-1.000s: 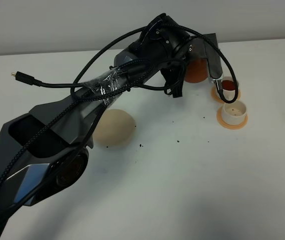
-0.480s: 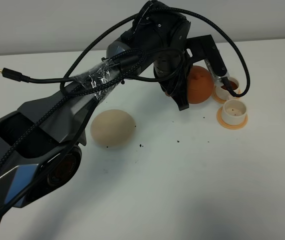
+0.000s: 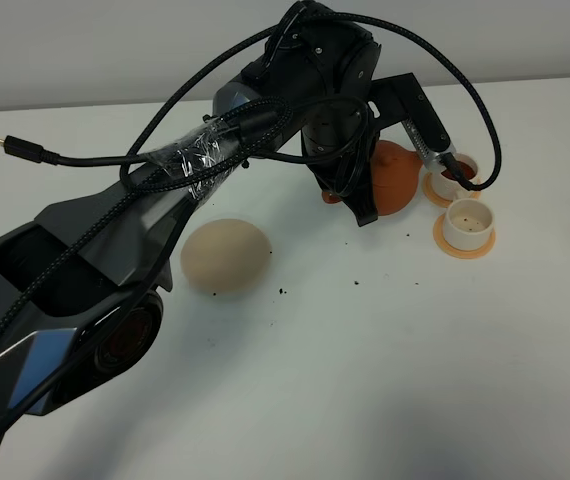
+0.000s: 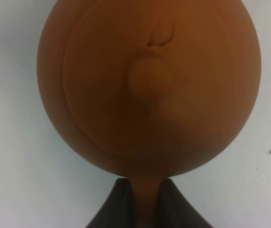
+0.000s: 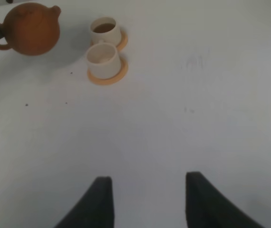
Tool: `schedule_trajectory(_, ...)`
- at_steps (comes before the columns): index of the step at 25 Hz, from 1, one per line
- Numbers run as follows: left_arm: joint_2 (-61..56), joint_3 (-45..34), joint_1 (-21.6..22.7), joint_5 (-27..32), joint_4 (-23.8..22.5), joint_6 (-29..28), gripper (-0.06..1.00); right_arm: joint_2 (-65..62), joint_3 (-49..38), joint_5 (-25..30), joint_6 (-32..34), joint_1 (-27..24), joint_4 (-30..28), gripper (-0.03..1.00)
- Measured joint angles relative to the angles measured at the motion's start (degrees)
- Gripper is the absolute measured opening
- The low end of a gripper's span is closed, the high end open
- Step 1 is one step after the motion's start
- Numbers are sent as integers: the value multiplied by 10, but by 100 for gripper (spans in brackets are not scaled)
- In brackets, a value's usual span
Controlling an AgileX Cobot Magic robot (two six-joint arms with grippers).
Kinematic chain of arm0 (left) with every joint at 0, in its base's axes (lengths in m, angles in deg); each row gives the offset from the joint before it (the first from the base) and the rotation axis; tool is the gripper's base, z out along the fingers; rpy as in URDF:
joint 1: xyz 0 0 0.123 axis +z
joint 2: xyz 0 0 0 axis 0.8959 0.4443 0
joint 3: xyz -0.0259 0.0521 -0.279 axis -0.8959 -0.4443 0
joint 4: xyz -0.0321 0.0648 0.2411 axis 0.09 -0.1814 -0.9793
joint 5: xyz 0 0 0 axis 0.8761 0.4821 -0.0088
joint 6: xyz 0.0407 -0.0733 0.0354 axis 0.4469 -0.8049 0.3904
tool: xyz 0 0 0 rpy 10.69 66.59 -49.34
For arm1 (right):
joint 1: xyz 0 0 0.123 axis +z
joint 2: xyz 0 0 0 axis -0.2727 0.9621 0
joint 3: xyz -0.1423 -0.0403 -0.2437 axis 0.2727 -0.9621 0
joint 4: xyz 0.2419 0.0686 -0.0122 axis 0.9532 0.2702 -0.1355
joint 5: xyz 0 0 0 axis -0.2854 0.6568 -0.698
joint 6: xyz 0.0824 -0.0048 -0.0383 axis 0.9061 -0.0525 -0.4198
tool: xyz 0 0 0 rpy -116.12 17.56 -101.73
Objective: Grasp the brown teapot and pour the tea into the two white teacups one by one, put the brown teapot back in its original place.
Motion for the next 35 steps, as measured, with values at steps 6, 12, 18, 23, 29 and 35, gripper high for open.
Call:
schedule_trajectory(6, 4, 0, 0, 0, 1, -9, 12, 0, 0, 0, 0, 0, 0, 37)
schedule_trajectory(12, 17, 0, 1, -5, 1, -8, 12, 0, 0, 0, 0, 0, 0, 37)
schedule_trajectory(18, 1, 0, 3, 0, 1, 12, 12, 0, 0, 0, 0, 0, 0, 37)
schedule_trajectory(23, -30, 0, 3, 0, 6, 17, 12, 0, 0, 0, 0, 0, 0, 37)
schedule_trajectory(29, -51, -1, 3, 0, 50, 32, 12, 0, 0, 0, 0, 0, 0, 37)
schedule_trajectory(35, -84, -81, 1, 0, 58, 59, 12, 0, 0, 0, 0, 0, 0, 37)
